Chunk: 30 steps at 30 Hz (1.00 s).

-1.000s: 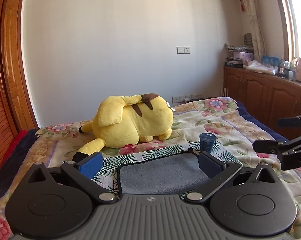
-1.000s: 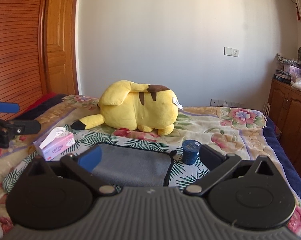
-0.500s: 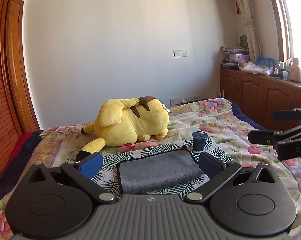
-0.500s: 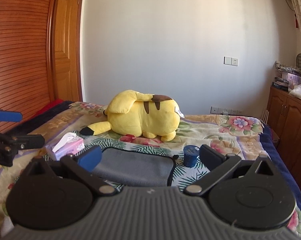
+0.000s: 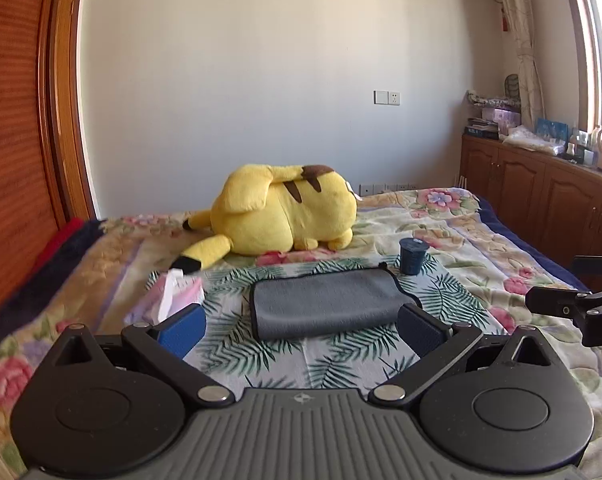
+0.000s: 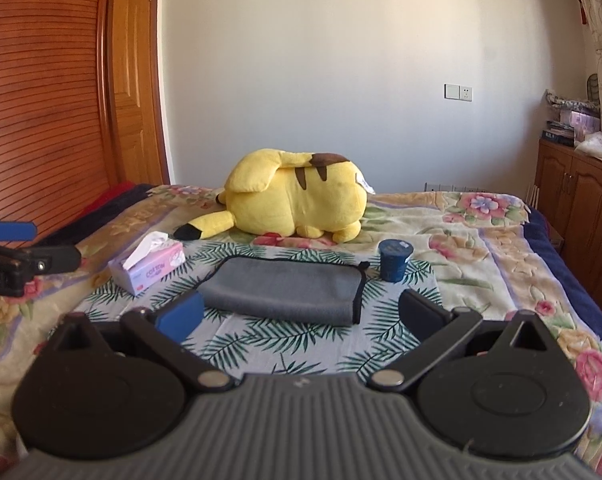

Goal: Fold towel

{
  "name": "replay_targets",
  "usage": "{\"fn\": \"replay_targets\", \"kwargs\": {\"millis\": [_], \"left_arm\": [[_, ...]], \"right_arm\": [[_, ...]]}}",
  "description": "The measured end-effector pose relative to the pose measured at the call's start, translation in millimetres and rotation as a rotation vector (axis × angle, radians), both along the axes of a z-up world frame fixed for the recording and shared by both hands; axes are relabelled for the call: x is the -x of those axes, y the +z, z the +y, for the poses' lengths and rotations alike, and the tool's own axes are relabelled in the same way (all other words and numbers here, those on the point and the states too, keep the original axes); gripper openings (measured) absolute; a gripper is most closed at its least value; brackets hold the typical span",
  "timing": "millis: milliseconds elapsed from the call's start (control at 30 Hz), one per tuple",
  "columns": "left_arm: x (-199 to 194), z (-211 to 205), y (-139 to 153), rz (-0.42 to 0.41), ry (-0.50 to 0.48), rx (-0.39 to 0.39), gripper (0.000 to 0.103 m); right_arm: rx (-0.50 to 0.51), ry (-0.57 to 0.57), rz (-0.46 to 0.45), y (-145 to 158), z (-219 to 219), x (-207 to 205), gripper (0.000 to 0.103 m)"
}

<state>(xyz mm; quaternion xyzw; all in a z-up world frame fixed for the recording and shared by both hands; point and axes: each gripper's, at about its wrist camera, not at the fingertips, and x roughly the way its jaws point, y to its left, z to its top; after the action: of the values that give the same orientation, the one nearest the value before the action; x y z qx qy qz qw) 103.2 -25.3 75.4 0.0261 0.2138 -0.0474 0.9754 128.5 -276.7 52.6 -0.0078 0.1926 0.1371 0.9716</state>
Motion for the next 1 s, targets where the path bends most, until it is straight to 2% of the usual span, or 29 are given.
{"fn": "replay_targets", "kwargs": {"millis": [233,433,800,1000], "left_arm": [[13.4,0.5,-21.7,0.025,-0.005,-0.002,0.087],[27.8,5.3,-34.4,0.022,0.023,0.042,0.087],[44.7,4.6,-66.3,0.050,0.027,-0.011,0.087],[47.0,10.5,-82.4,0.082,0.041,0.008,0.087]], "right_arm": [[0.007,0.013,0.006,-10.3,3.9,17.3,0.103],[0.002,0.001,0.030,-26.5,4.6,27.7,0.103],[-0.024,-0.039,0.040,-47.1,0.8,40.5,0.103],[0.010,-0.034,0.039,-56.9,6.5,47.0,0.103]]}}
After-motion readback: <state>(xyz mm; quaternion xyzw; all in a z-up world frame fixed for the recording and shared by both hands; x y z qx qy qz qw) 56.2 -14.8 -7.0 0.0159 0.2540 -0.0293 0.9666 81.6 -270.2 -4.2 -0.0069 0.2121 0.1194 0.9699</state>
